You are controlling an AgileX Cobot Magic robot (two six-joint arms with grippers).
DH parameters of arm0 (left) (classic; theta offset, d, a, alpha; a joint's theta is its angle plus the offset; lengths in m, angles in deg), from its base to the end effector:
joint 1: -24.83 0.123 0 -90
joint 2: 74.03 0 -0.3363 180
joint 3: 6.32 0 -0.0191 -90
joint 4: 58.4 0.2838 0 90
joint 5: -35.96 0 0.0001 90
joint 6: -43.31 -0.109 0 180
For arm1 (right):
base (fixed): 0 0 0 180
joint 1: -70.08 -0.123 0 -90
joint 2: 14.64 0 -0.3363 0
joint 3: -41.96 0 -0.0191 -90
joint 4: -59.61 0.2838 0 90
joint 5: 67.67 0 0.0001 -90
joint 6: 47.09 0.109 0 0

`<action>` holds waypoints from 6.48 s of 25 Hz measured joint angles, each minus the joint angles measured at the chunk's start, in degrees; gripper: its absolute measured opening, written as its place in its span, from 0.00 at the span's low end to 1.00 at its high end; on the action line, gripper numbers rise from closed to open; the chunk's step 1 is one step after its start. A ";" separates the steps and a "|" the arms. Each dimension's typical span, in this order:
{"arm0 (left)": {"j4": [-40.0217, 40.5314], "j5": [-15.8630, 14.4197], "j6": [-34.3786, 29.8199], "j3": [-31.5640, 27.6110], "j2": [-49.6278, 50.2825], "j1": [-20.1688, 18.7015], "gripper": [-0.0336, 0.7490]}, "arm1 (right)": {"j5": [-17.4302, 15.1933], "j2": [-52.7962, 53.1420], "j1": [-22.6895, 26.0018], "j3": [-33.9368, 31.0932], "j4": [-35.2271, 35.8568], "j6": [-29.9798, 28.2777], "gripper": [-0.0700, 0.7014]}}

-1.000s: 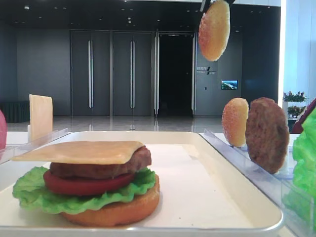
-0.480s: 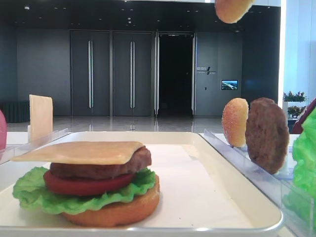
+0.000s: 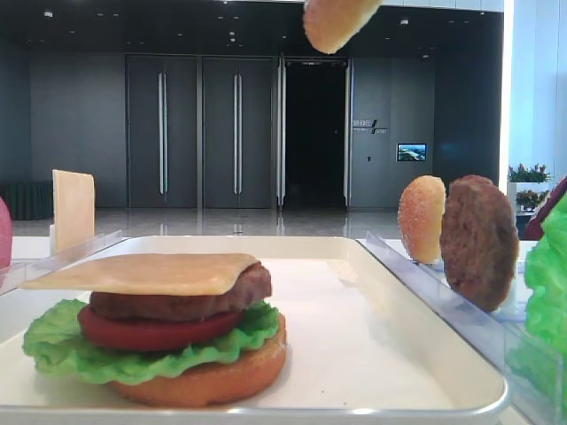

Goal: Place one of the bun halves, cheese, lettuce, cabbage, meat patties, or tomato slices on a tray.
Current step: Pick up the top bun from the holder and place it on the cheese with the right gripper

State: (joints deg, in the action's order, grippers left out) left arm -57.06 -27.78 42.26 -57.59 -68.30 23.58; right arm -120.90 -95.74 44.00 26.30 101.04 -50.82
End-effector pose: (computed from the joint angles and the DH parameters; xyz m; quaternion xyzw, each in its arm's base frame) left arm -0.0133 0.0026 0.2714 0.0168 0.8690 0.0108 0.4944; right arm 0.2342 0.1790 0.3681 -0.1056 0.9068 0.3692 0.1739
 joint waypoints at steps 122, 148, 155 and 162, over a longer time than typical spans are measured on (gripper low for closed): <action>0.00 0.00 0.00 0.00 0.00 0.00 0.03 | 18.89 -22.69 -15.02 -6.20 31.23 -26.76 0.42; 0.00 0.00 0.00 0.00 0.00 0.00 0.03 | 19.73 -22.73 -15.02 -6.20 27.07 -26.39 0.56; 0.00 0.00 0.00 0.00 0.00 0.00 0.03 | 20.08 -22.73 -15.02 -6.20 24.23 -24.36 0.60; 0.00 0.00 0.00 0.00 0.00 0.00 0.03 | 20.12 -22.73 -15.02 -6.20 21.84 -23.46 0.70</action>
State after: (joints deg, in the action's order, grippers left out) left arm -57.06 -27.78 42.26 -57.59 -68.30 23.58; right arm -100.78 -118.47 28.99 20.10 122.88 -74.28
